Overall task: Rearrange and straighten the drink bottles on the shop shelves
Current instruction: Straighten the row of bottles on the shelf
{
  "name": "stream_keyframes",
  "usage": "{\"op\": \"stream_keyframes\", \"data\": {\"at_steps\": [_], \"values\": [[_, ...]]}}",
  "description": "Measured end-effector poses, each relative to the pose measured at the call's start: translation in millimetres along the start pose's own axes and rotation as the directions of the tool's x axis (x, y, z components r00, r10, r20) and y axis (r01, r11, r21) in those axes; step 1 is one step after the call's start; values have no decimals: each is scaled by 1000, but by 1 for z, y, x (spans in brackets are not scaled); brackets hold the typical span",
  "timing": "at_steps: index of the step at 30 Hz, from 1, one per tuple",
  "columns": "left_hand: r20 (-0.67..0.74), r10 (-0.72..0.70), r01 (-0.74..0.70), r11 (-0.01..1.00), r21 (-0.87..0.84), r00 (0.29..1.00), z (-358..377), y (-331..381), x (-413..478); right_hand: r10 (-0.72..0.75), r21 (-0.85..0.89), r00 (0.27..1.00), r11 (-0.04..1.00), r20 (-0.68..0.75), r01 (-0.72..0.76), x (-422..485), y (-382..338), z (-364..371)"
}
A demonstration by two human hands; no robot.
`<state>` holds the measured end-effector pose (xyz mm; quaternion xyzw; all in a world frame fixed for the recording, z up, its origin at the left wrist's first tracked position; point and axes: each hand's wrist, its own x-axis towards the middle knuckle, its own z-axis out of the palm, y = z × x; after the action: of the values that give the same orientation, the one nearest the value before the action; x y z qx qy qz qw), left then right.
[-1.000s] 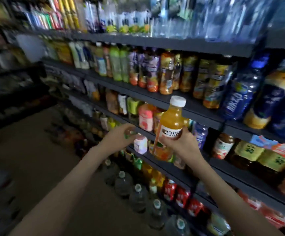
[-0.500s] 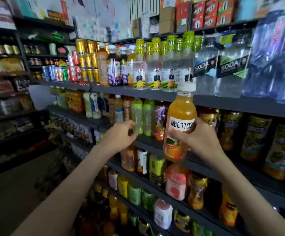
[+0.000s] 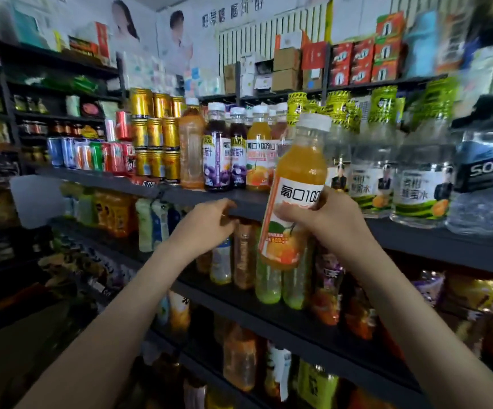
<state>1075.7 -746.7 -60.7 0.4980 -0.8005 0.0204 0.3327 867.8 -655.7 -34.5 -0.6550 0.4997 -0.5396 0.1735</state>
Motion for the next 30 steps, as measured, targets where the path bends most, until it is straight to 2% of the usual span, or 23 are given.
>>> {"op": "stream_keyframes", "data": {"at_steps": [5, 10, 14, 16, 20, 23, 30], "values": [[-84, 57, -53, 998, 43, 995, -2, -47, 45, 1, -3, 995, 1000, -95, -1, 48, -12, 55], [-190, 202, -191, 979, 71, 961, -19, -96, 86, -17, -31, 974, 999, -227, 10, 93, -34, 108], [-348, 395, -348, 917, 193, 850, -31, -126, 105, -27, -200, 948, 979, -318, -39, 120, -42, 136], [-377, 476, -410, 878, 246, 794, -28, -136, 112, -13, -275, 924, 956, -382, -101, 133, -39, 140], [-314, 554, -479, 830, 288, 771, -17, -145, 129, 37, -392, 903, 893, -427, -222, 154, -32, 139], [-229, 540, -467, 830, 303, 810, -11, -144, 138, 85, -390, 880, 874, -467, -291, 162, -27, 142], [-177, 489, -427, 854, 298, 854, -4, -142, 144, 145, -363, 904, 882, -401, -302, 165, -13, 146]]}}
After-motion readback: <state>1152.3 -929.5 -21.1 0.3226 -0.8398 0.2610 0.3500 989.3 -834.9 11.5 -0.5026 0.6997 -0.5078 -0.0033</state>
